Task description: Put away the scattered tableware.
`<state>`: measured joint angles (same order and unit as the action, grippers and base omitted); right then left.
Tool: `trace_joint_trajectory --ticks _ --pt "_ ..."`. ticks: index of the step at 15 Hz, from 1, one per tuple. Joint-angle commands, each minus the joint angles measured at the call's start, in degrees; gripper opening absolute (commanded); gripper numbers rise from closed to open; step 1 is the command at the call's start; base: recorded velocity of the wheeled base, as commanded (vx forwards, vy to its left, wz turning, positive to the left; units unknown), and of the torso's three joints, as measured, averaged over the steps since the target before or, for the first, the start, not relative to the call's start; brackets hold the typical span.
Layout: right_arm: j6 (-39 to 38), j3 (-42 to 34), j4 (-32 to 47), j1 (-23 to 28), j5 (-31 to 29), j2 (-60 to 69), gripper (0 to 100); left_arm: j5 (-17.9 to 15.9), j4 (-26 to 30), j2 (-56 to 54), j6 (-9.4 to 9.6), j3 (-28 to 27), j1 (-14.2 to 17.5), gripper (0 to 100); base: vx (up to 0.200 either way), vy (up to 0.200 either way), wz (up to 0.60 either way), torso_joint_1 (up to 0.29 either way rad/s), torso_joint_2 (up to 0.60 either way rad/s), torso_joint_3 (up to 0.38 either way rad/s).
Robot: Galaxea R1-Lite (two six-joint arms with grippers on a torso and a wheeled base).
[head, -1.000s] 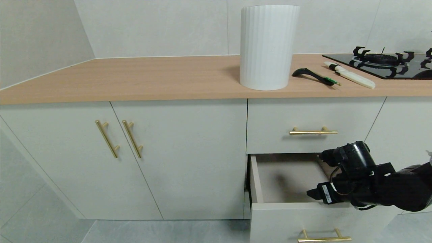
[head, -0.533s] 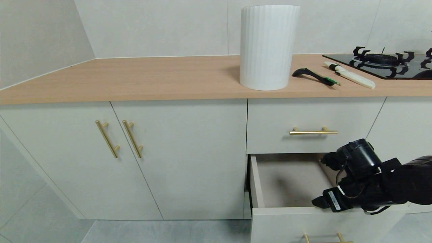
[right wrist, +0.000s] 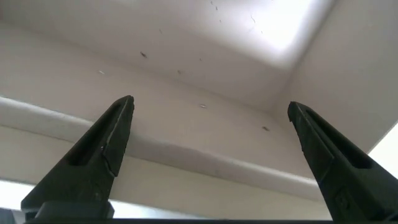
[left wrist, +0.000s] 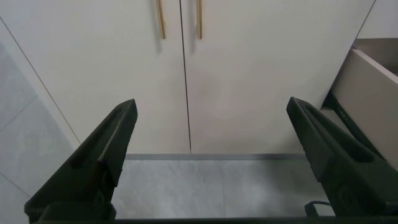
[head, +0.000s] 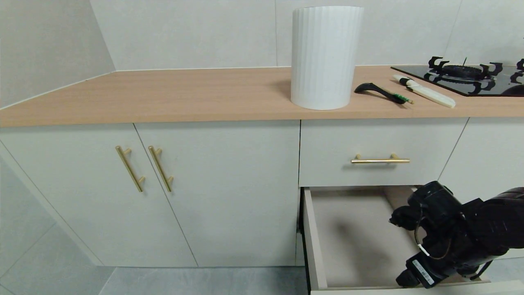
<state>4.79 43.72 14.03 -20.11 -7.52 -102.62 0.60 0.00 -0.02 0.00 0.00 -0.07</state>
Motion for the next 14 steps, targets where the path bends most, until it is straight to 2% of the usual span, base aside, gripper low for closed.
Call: trace_joint_trajectory --ticks 1,5,10,14 --pt "1.19 -0.03 2.4 -0.28 0.05 0.05 100 0.02 0.0 0.02 0.0 0.0 -0.01 100 0.0 0.0 0.0 0.0 0.0 0.0" --pt "1.45 1.28 8.82 -2.03 -0.12 -0.12 100 0.02 0.0 0.02 0.0 0.0 -0.01 100 0.0 0.0 0.0 0.0 0.0 0.0" --pt "0.39 3.57 8.73 -1.77 -0.48 0.4 100 0.02 0.0 0.02 0.0 0.0 -0.01 100 0.0 0.0 0.0 0.0 0.0 0.0" --pt "-9.54 7.88 6.01 -1.51 -0.74 5.94 100 0.02 0.0 0.02 0.0 0.0 -0.01 100 0.0 0.0 0.0 0.0 0.0 0.0"
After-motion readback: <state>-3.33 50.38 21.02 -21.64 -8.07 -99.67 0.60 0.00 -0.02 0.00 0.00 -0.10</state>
